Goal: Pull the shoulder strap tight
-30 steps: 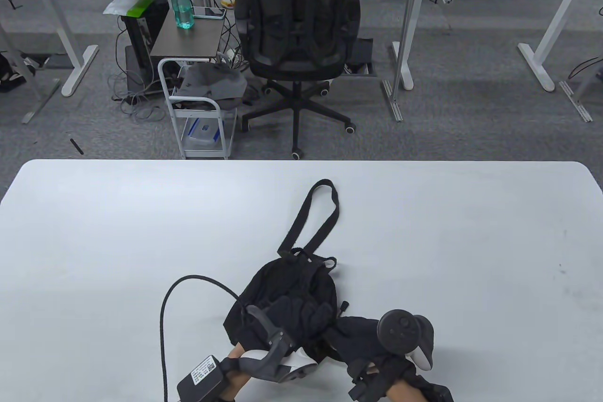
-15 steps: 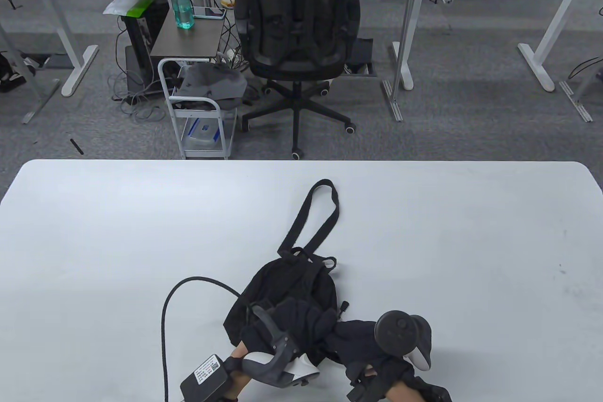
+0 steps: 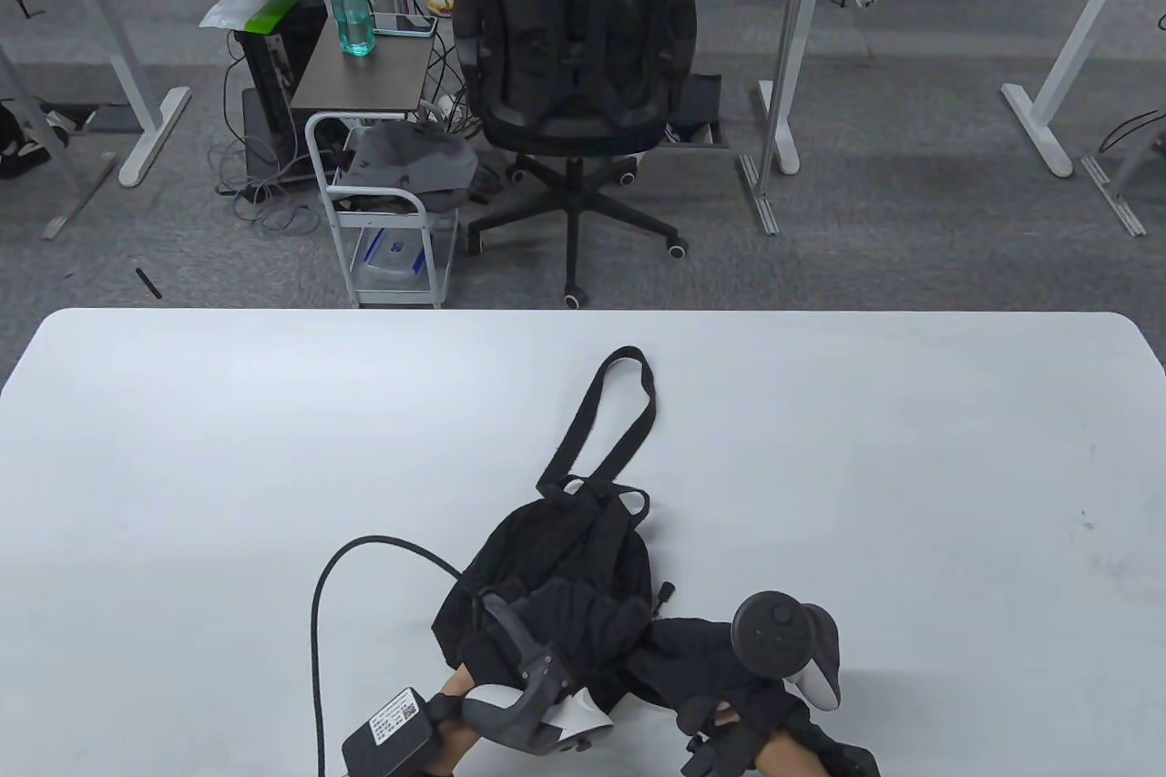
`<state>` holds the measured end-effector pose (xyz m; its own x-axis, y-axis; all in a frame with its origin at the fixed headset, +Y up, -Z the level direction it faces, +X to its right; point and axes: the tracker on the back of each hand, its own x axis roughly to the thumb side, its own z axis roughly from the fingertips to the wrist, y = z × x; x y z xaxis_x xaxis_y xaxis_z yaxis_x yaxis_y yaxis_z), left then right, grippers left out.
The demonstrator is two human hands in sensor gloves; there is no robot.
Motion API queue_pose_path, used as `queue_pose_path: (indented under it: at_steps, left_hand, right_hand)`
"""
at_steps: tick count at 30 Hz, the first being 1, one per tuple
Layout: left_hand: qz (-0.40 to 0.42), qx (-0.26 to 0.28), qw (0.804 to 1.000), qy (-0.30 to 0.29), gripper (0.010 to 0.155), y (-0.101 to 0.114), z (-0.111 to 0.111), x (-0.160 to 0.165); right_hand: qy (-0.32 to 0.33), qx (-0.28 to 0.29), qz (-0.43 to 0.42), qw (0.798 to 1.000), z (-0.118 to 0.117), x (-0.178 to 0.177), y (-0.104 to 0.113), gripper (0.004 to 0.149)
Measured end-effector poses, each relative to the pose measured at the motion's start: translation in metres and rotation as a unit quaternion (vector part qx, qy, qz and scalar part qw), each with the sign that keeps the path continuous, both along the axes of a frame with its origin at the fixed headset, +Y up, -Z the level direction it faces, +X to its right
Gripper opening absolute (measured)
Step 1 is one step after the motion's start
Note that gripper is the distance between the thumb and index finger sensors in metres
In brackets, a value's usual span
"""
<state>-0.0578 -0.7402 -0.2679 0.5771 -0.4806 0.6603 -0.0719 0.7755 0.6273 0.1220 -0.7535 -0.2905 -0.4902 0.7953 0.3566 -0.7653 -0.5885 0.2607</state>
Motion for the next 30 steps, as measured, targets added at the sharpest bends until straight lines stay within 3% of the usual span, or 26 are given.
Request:
queue_pose_path:
  at_steps: [3,10,19,25,30]
  left_hand:
    - [-0.012,0.020,1.000,0.003,0.064,0.002,0.002,0.002]
    - [-0.009,-0.027,1.000,0.006,0.064,-0.001,-0.008,-0.001]
    - [-0.009,-0.037,0.999,0.037,0.064,-0.001,-0.023,-0.016]
    - [-0.006,-0.020,0.999,0.035,0.063,0.004,-0.013,-0.013]
    - [0.023,-0.028,0.999,0.000,0.063,0.013,0.003,-0.002]
  right_hand:
    - [-0.004,0.009,-0.004,1.000,0.001,0.000,0.000,0.041]
    - [-0.002,-0.001,-0.006,1.000,0.000,-0.002,0.001,0.037]
    - [-0.006,-0.004,0.006,1.000,-0.002,0.004,0.002,0.037]
    - [-0.007,-0.004,0.019,1.000,-0.002,0.006,0.000,0.038]
    - [-0.004,-0.002,-0.016,1.000,-0.001,0.002,-0.001,0.046]
